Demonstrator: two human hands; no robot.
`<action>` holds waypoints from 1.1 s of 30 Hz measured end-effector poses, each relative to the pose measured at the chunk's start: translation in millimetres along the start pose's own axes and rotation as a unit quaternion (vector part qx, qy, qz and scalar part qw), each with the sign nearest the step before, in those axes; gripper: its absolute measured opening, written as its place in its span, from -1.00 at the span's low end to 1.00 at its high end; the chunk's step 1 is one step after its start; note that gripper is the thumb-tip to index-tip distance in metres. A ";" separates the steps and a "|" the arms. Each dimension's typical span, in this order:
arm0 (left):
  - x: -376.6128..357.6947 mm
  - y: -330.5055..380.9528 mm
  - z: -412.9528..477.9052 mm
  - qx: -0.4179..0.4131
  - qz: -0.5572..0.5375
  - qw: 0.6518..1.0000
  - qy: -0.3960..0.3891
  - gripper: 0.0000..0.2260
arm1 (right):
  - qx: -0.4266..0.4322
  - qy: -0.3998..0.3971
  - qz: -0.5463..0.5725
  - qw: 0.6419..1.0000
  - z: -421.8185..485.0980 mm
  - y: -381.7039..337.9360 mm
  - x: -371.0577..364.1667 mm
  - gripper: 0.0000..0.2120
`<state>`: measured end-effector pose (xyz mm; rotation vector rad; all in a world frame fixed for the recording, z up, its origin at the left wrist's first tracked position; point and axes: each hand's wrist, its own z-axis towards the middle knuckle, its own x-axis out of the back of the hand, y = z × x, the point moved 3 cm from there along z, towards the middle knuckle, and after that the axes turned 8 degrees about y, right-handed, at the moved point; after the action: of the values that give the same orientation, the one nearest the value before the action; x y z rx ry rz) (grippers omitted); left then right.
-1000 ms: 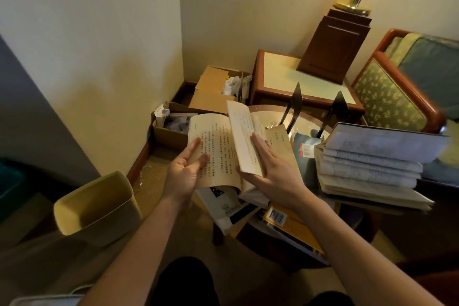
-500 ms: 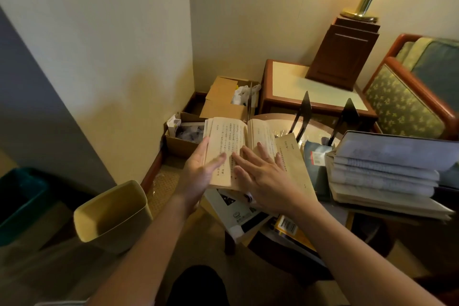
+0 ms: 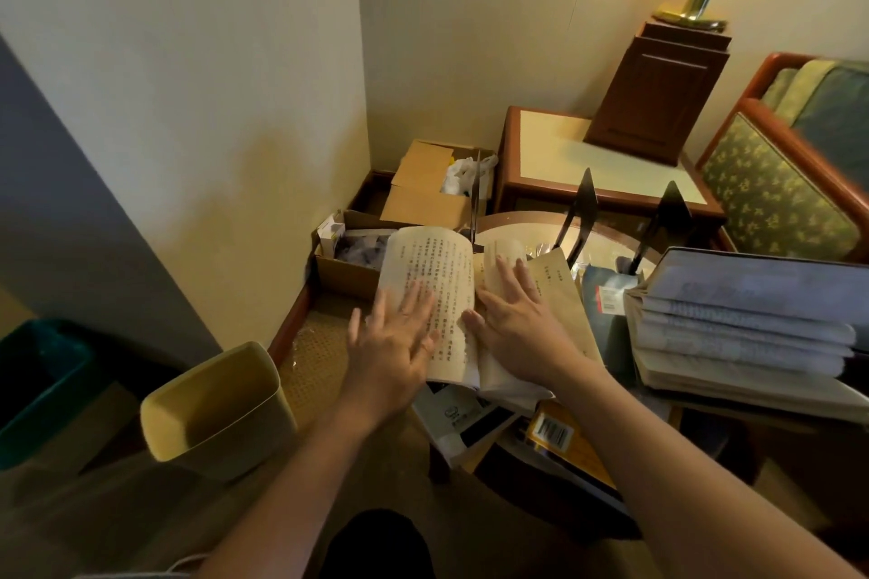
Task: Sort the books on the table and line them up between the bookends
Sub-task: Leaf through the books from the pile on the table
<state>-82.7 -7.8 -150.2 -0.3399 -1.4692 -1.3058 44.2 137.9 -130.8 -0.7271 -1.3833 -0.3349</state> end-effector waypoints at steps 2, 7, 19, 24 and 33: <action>-2.5 8.1 3.7 -0.036 0.026 0.999 -0.020 -0.51 | 0.009 -0.011 -0.026 1.000 2.9 7.8 -9.1 -0.29; -18.3 7.3 28.2 0.010 0.010 0.998 -0.063 -0.53 | 0.022 -0.013 -0.058 0.998 5.2 11.4 -22.0 -0.14; -44.8 5.5 51.4 0.046 -0.076 0.995 -0.042 -0.53 | -0.017 -0.020 -0.015 1.000 -5.9 2.7 -5.4 -0.33; -37.1 3.3 -20.2 0.026 -0.082 0.996 0.005 -0.50 | -0.015 -0.014 -0.024 1.000 -6.8 1.8 -6.7 -0.35; -42.7 -16.3 56.0 0.066 -0.028 0.996 -0.048 -0.53 | -0.010 -0.023 -0.032 0.999 -7.6 -0.9 -6.1 -0.34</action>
<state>-108.2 51.2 -183.3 -0.2793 -1.6468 -1.2431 48.3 131.3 -136.6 -0.7122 -1.4505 -0.3840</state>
